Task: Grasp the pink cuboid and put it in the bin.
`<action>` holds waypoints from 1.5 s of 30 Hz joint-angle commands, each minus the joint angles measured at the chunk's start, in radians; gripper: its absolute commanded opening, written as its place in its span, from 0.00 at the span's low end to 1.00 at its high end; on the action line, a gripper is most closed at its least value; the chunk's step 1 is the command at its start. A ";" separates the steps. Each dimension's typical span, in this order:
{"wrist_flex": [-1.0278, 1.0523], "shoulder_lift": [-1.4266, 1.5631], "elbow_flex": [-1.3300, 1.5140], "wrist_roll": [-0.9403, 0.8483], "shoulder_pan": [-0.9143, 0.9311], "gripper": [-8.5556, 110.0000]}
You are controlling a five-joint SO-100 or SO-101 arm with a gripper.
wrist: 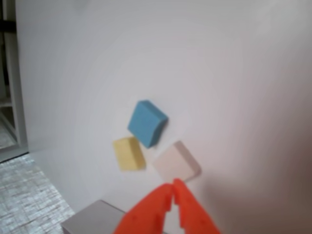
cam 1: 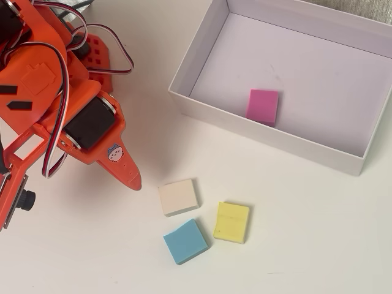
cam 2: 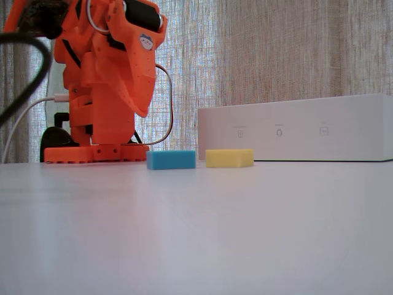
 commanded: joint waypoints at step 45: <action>0.005 -0.005 -0.005 -0.008 -0.002 0.01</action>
